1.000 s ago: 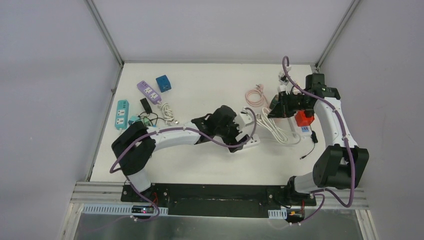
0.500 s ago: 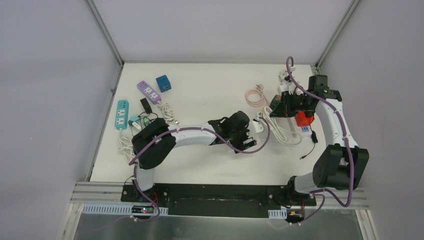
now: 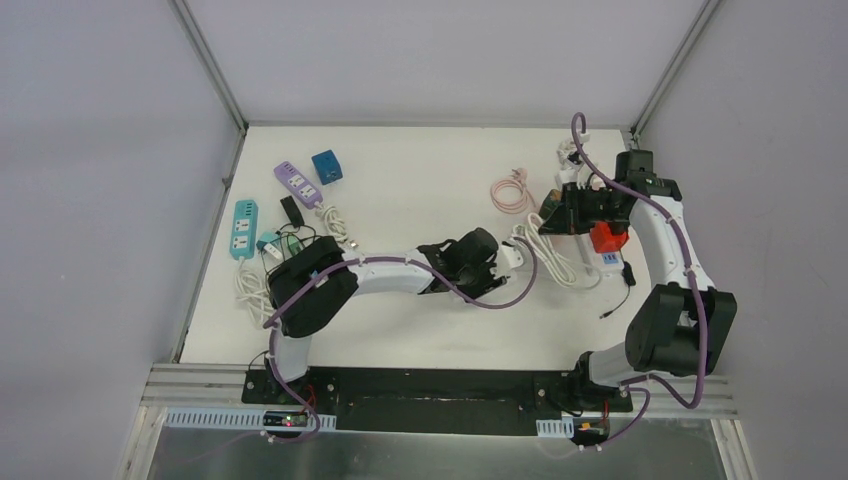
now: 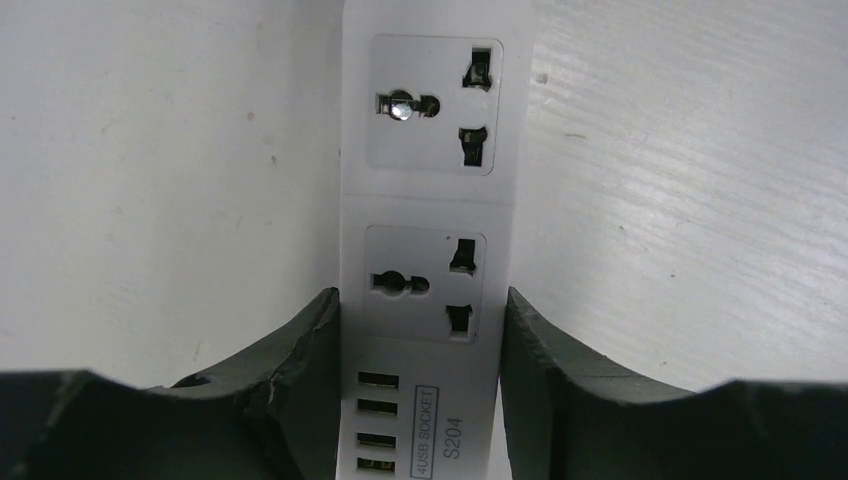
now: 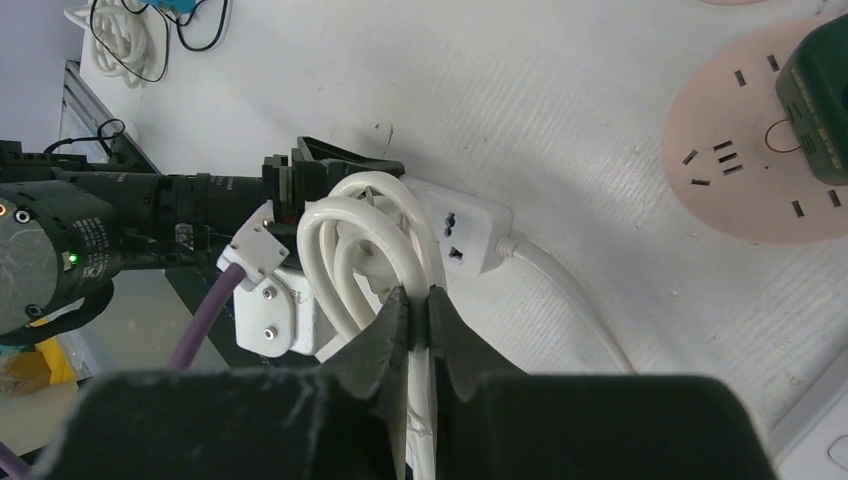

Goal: Pull the plug off the socket
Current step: Pick up the socket from the center of the board.

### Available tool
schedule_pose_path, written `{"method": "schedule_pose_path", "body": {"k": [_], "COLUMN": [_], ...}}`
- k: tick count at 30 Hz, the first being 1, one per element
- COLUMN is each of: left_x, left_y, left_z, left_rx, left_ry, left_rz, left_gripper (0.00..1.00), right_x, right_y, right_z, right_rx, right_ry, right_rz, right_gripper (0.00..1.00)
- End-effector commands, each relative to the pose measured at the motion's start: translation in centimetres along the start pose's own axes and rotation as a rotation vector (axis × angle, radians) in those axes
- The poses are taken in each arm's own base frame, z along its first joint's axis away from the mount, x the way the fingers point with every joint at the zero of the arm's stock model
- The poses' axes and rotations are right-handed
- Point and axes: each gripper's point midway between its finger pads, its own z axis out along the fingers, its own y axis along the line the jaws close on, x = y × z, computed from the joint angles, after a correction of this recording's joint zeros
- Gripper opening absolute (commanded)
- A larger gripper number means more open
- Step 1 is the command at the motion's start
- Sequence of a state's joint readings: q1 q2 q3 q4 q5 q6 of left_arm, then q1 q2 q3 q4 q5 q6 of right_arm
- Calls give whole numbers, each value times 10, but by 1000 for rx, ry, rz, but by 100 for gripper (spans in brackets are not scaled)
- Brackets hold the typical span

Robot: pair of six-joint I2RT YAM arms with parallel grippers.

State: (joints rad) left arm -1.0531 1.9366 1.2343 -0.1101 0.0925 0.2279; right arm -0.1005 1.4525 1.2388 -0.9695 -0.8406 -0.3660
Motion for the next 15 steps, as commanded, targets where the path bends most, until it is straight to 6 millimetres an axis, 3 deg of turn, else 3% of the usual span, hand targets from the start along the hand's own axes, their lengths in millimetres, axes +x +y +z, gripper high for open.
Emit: {"method": "schedule_pose_path", "body": {"k": [1,5,7,11,15], "left_x": [-12,-12,-7,5,25], "left_y": [15,29,43,78,114], "left_z": [-26,-51,-67,-104,-142], "left_rx": [-100,-161,-204,-333,-456], "left_ry": [-73,-126,-143,-190,-227], "left_rz": [-59,-158,-231,-428,-643], "left_gripper": [0,0,0,0,0], "right_x": [-18,-33,-50,-95,-150], "right_y": [12,26,34,57,82], "right_z": [-5,2,5,20,49], "right_rx": [-36,-44,-40,-33,-24], "right_ry": [-34,-8,-21,-92,-168], "right_rz": [-47,-123,-155,-172,-219], "right_gripper": [0,0,0,0,0]}}
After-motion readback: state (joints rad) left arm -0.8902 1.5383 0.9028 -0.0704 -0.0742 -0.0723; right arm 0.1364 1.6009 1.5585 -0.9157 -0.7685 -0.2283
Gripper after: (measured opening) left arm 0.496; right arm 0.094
